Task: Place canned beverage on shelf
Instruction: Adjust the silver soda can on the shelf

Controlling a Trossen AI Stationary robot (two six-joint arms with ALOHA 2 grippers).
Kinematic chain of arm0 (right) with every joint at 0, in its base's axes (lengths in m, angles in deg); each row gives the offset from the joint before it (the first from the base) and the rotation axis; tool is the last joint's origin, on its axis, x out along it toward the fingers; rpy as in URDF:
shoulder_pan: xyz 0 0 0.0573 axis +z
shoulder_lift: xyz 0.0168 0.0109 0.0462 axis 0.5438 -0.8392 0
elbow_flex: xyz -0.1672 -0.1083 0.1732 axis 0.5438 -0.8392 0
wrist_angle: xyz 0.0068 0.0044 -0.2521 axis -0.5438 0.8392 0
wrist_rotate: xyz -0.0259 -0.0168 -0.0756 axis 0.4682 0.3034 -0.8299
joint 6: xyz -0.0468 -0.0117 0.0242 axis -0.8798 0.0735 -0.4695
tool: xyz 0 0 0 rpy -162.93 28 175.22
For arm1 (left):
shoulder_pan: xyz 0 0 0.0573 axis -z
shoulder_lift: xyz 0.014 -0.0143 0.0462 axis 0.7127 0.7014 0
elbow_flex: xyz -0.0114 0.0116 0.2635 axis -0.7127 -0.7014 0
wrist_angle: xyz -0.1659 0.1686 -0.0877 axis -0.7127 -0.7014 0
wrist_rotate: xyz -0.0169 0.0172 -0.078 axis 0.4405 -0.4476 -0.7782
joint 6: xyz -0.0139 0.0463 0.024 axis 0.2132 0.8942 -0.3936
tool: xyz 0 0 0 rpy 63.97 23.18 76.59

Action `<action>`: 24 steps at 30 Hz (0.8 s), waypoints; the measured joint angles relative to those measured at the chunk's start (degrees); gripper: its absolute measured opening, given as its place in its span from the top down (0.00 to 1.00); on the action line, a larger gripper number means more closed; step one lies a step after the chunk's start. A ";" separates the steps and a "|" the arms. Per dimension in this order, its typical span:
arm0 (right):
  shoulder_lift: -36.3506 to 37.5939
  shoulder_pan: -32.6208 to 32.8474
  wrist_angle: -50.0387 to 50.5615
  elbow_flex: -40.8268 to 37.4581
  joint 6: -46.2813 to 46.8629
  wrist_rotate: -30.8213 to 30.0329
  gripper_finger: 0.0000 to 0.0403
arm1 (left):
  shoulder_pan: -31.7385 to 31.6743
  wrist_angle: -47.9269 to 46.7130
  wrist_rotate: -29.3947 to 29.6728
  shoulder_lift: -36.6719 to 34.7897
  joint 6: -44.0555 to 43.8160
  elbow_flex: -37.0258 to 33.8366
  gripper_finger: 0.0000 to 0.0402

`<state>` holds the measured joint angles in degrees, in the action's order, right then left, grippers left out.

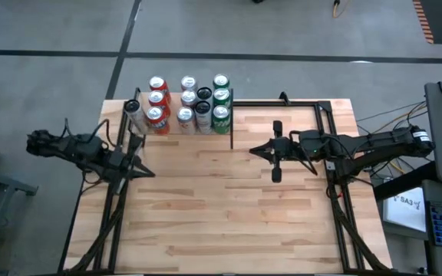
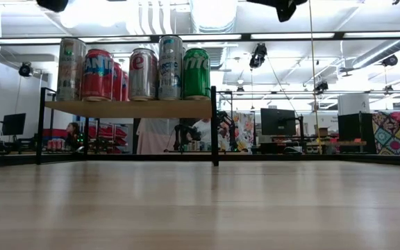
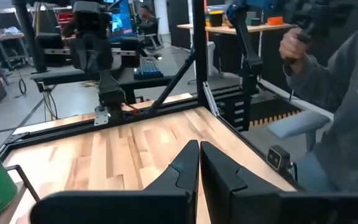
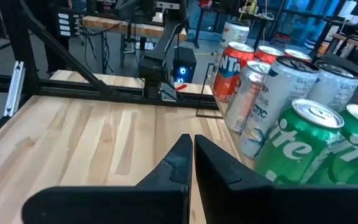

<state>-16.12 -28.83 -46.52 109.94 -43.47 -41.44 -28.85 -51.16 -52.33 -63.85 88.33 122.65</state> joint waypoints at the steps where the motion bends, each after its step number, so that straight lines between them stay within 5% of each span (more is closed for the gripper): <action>1: 0.24 -0.29 -0.07 -0.48 -0.13 0.15 0.98 | 0.24 0.04 0.00 -0.72 0.49 -0.81 1.00; 11: 1.66 -5.60 -2.45 -5.73 0.43 4.10 0.98 | 0.21 4.25 0.84 -9.53 5.88 -9.29 1.00; 17: 1.66 -9.64 -9.37 -9.26 1.75 13.05 0.98 | 0.15 6.28 7.48 -16.55 6.66 -13.49 1.00; 24: 1.66 -12.10 -13.64 -13.29 2.73 13.73 0.98 | 0.17 5.89 6.88 -22.66 6.86 -15.76 1.00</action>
<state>-14.45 -40.93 -60.16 96.64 -40.73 -27.71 -28.68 -45.27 -45.45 -86.51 95.19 106.88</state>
